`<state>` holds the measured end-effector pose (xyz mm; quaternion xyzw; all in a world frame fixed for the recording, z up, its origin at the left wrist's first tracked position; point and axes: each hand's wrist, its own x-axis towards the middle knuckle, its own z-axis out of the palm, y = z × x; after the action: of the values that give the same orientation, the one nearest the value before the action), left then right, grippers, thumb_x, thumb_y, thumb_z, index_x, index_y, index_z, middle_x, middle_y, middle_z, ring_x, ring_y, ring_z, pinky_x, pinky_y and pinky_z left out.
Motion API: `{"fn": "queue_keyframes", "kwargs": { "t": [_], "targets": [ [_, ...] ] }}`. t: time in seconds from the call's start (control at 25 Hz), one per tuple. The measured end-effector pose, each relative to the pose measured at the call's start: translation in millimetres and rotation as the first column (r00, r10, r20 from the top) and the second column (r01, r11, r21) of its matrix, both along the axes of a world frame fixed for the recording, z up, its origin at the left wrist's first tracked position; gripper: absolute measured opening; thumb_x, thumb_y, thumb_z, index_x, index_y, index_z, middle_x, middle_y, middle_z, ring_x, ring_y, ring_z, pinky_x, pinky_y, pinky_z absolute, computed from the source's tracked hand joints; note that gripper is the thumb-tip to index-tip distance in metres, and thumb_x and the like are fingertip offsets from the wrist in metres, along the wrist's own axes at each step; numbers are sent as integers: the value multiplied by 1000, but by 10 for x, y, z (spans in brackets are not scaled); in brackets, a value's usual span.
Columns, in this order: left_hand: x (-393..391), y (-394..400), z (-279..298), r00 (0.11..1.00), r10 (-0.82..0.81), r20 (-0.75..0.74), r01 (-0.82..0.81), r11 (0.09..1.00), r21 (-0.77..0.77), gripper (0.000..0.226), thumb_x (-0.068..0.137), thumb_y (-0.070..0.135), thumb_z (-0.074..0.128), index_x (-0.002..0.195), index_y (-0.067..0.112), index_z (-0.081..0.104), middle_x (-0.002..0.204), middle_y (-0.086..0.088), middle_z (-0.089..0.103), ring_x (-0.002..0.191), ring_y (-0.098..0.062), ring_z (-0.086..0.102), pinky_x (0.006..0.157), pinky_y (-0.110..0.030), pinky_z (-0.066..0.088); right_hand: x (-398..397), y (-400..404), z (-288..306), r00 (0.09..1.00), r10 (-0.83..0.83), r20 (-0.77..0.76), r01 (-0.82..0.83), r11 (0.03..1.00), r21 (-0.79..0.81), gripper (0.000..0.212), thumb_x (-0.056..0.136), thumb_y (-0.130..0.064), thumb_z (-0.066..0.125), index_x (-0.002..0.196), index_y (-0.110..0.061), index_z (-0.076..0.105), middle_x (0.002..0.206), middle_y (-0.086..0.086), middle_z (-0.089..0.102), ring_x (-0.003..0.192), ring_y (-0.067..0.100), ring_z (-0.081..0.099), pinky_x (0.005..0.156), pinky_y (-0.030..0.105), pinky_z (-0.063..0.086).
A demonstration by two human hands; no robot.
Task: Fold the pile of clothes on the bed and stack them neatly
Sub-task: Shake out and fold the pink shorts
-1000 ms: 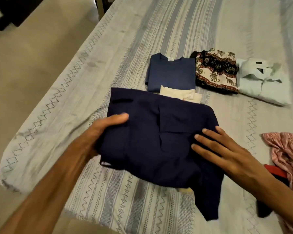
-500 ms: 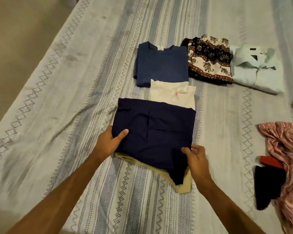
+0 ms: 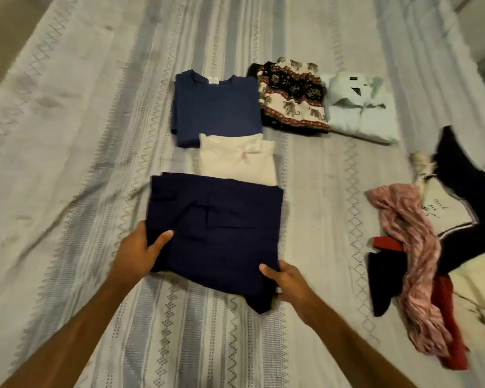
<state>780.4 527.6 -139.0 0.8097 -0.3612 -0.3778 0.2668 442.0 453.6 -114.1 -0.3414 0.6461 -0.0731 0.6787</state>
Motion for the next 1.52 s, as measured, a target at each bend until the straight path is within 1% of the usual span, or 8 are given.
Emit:
{"fn": "queue_keyframes", "kwargs": {
  "t": [0.24,0.56,0.68,0.88,1.04,1.24,1.36,1.52],
  "targets": [
    [-696,-81,86,648,-229,727,367,930,-34,53,103,24,54,153,16,42,162,-20,33,141,-48,39,109,-64,36,-76,26,-128,992,77,-100,-91,984,-151,33,94,-43,74,122,-27,65,121,-8,71,111,12,68,99,31,56],
    [-1734,-289,-18,565,-597,570,540,789,292,70,92,65,51,152,30,46,163,-18,35,143,-54,35,109,-71,34,-1272,-354,188,593,580,-559,-757,637,-143,13,99,-43,60,95,-30,59,94,-3,68,87,18,65,72,30,51],
    [-2254,-676,100,572,-588,572,552,792,263,80,74,36,83,146,17,51,157,-25,40,136,-51,45,101,-73,44,-2188,-726,283,517,443,-732,-780,597,-188,17,99,-33,55,110,-21,60,113,4,67,104,26,65,81,36,55],
    [-3572,-1309,121,658,-645,390,631,754,182,69,83,59,51,143,24,51,140,-8,57,122,-33,55,98,-53,47,-3613,-1121,212,348,74,-934,-709,673,-211,56,87,-42,66,134,-18,47,121,10,54,106,34,59,80,49,55],
    [-4905,-1873,-1,753,-633,-181,658,716,234,83,73,74,51,141,25,51,128,-3,62,121,-23,61,102,-36,48,-4359,-1204,77,556,192,-809,-545,818,-181,52,100,-59,40,129,-19,55,117,10,66,103,36,68,77,41,52],
    [-5978,-1950,143,864,-502,25,469,823,321,103,70,80,49,150,17,33,146,-15,37,133,-36,38,111,-50,37,-4721,-1164,540,938,-241,-249,100,877,-470,22,107,-29,53,98,-30,73,89,-16,77,84,3,72,75,25,50],
    [-6177,-1814,418,870,-474,134,462,880,112,90,75,65,64,148,33,23,149,-6,29,133,-31,32,109,-55,37,-4883,-1344,1093,812,-554,183,581,794,-175,22,99,-19,61,106,-7,78,97,7,81,94,21,77,80,27,56],
    [-6240,-1762,1007,753,-563,-342,569,817,-92,90,78,59,82,142,57,18,148,12,42,137,-10,47,114,-44,45,-4933,-1439,1821,765,-548,338,593,804,-38,36,93,-7,66,129,-3,67,122,19,74,115,35,71,104,48,53]
  ]
}}
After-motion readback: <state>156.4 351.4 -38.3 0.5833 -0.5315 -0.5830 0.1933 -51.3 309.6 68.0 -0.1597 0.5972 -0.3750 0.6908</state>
